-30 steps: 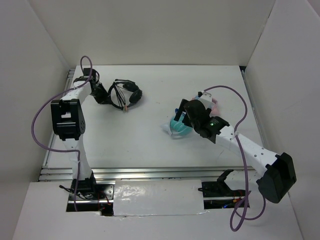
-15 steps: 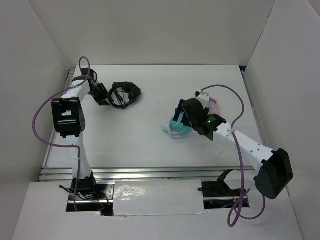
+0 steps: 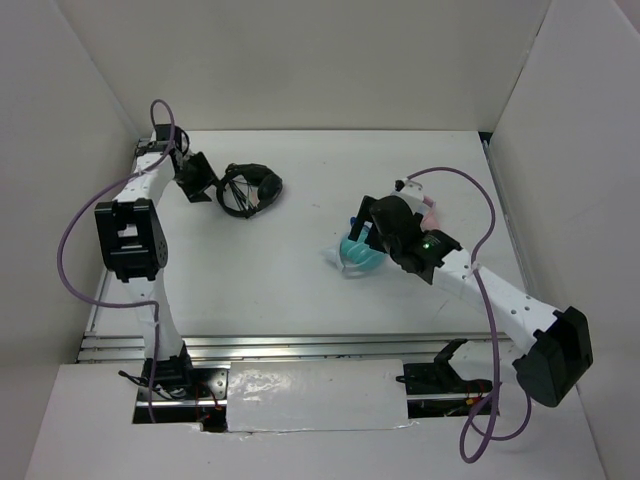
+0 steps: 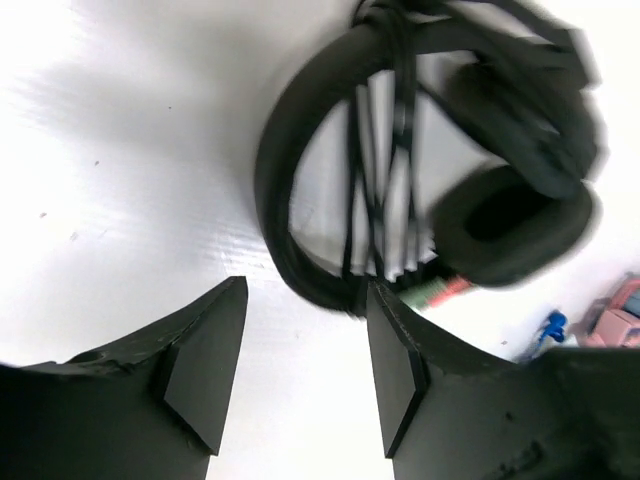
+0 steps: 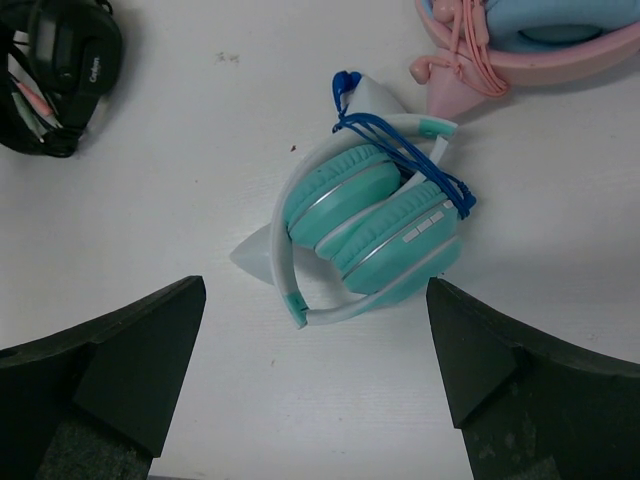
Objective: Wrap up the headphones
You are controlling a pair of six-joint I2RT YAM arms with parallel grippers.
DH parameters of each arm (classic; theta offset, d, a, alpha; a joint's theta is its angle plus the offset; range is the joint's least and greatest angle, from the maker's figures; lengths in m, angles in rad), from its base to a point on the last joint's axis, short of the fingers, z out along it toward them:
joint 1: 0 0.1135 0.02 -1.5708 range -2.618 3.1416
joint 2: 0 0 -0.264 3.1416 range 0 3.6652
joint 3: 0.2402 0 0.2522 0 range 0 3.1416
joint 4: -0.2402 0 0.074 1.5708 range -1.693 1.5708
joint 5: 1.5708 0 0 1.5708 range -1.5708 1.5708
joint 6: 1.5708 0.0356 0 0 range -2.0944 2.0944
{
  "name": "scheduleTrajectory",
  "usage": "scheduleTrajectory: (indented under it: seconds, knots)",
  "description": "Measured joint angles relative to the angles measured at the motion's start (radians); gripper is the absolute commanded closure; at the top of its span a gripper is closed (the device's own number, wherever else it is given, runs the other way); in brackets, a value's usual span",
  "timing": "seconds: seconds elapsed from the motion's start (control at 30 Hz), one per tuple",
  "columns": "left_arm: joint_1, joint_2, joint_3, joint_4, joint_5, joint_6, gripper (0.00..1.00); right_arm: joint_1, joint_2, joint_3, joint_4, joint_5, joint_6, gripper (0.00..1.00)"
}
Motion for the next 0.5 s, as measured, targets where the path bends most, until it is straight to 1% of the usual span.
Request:
scheduleTrajectory:
  seconds: [0.03, 0.07, 0.13, 0.2, 0.23, 0.4, 0.5]
  knots:
    - [0.0, -0.027, -0.002, -0.004, -0.008, 0.001, 0.33, 0.0, -0.011, 0.0, 0.0, 0.0, -0.002, 0.0]
    - [0.0, -0.057, -0.009, -0.002, -0.015, 0.002, 0.27, 0.002, -0.022, 0.0, 0.0, 0.0, -0.004, 0.0]
    - [0.0, -0.135, -0.028, 0.002, -0.029, 0.006, 0.21, 0.004, -0.039, 0.0, 0.0, 0.001, -0.007, 0.0]
    - [0.0, -0.211, -0.037, 0.005, -0.037, 0.011, 0.06, 0.005, -0.051, 0.0, 0.0, 0.002, -0.01, 0.0]
    - [0.0, -0.239, -0.037, 0.009, -0.037, 0.018, 0.01, 0.005, -0.055, 0.0, 0.0, 0.002, -0.011, 0.0]
    - [-0.014, -0.322, -0.019, 0.033, -0.026, 0.055, 0.01, 0.005, -0.06, 0.0, 0.0, 0.005, -0.034, 0.0]
    - [-0.045, -0.387, -0.085, 0.085, -0.024, 0.078, 0.01, 0.005, -0.063, -0.001, 0.002, 0.011, -0.048, 0.0]
